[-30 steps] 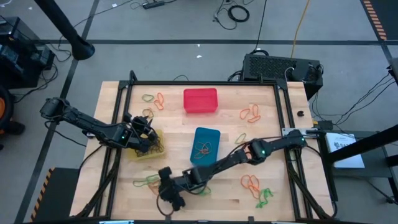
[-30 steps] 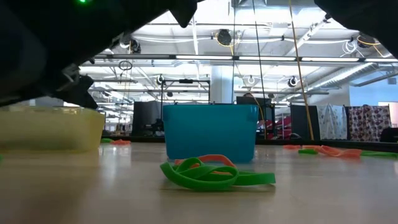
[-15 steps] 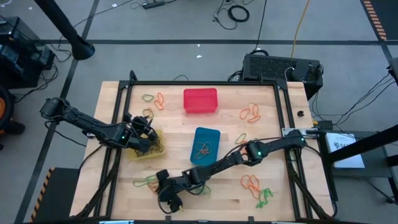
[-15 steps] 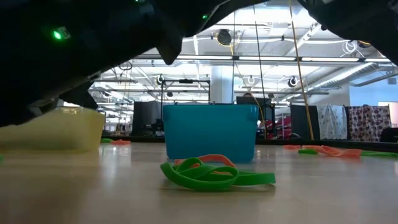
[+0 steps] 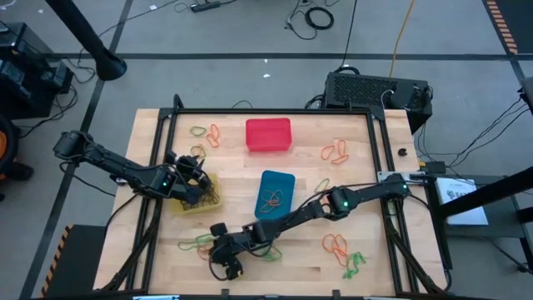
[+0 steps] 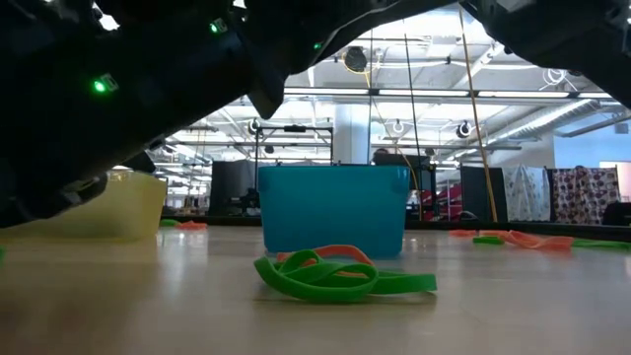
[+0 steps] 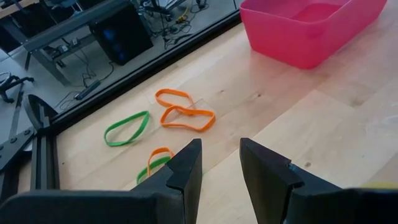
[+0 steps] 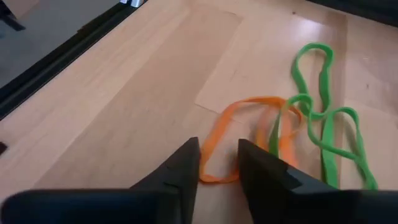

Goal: Sort rubber bands into baskets
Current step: Put the orange rubber band into the blue bin

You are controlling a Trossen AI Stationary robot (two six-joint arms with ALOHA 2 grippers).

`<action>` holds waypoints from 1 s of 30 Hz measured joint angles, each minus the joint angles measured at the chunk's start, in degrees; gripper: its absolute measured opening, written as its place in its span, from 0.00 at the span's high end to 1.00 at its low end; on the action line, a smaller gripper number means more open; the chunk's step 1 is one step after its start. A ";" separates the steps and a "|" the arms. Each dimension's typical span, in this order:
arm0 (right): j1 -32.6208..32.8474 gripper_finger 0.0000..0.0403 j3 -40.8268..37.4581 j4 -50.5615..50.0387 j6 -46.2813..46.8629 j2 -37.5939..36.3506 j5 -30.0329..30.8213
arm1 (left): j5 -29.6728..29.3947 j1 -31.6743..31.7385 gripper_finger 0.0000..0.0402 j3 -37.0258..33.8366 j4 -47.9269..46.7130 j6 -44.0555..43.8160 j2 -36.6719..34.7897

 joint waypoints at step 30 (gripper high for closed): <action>0.85 0.90 2.01 -9.50 -2.58 -3.82 6.40 | 0.00 0.02 0.71 0.00 0.04 0.02 0.00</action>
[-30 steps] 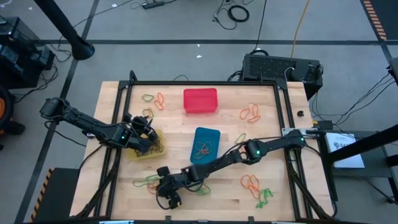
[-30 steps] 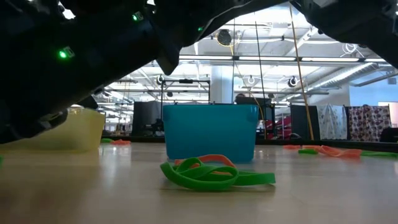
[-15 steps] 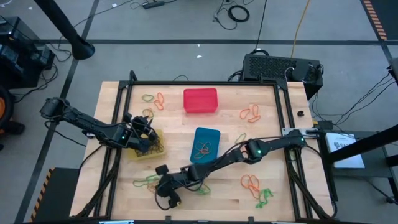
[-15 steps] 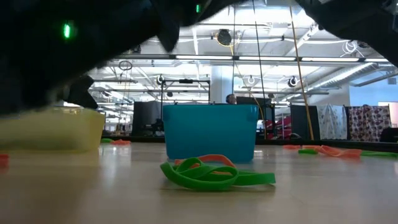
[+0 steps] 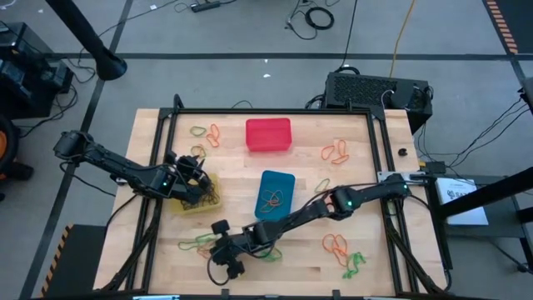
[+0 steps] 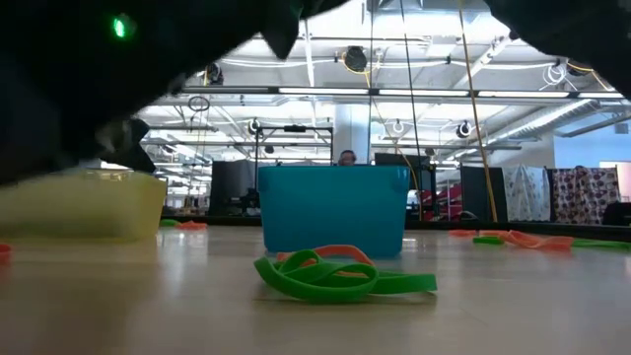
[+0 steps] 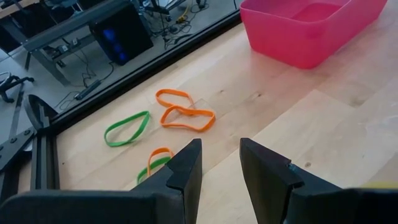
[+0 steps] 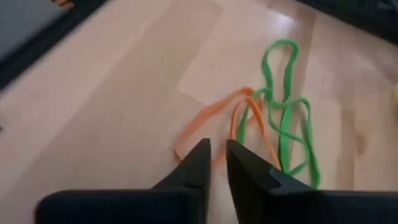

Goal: Sort rubber bands into baskets
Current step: Put the orange rubber band into the blue bin

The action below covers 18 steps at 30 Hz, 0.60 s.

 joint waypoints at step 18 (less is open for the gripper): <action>-0.46 0.57 0.00 -3.41 -2.03 0.76 6.71 | 0.01 -0.01 0.71 0.00 0.00 0.00 0.00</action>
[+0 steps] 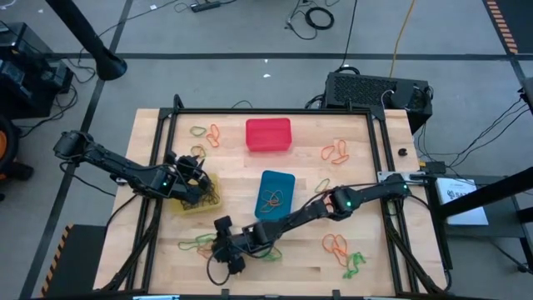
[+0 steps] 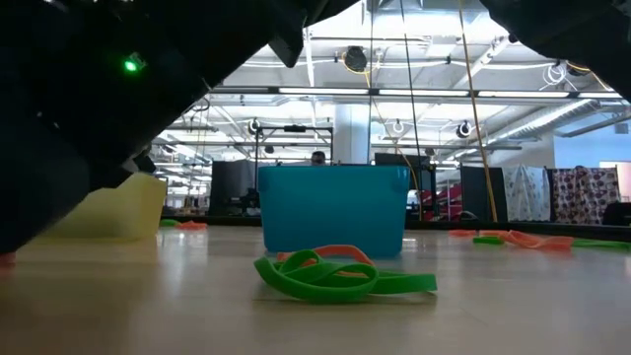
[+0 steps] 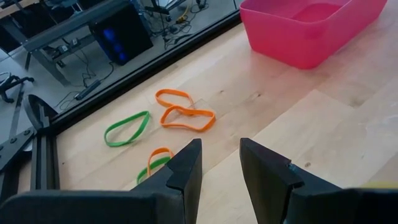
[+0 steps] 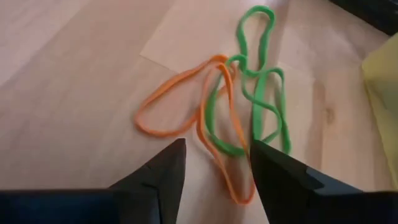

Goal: Sort rubber bands into baskets
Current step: Put the orange rubber band into the blue bin

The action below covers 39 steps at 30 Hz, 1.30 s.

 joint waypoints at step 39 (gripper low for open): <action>-2.42 1.00 -0.20 -49.88 5.00 -21.31 3.39 | 1.52 0.02 0.71 0.00 -0.37 -0.01 0.00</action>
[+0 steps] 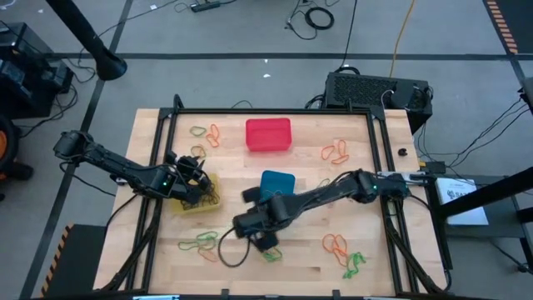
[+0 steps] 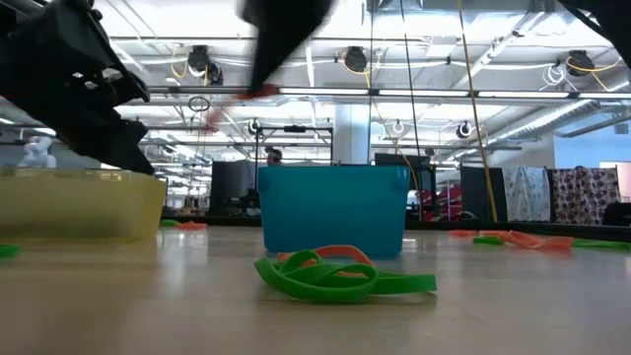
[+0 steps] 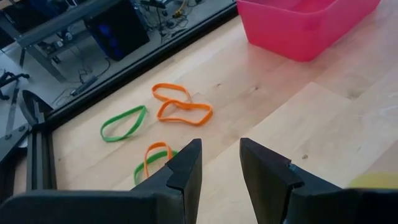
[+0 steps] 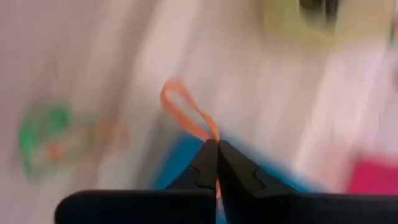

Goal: Sort rubber bands into baskets
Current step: Put the orange rubber band into the blue bin

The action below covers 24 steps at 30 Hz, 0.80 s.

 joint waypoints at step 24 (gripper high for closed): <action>-9.68 1.00 -50.75 29.10 1.62 -42.72 -3.58 | 4.10 -0.07 0.71 -0.02 10.62 0.60 0.00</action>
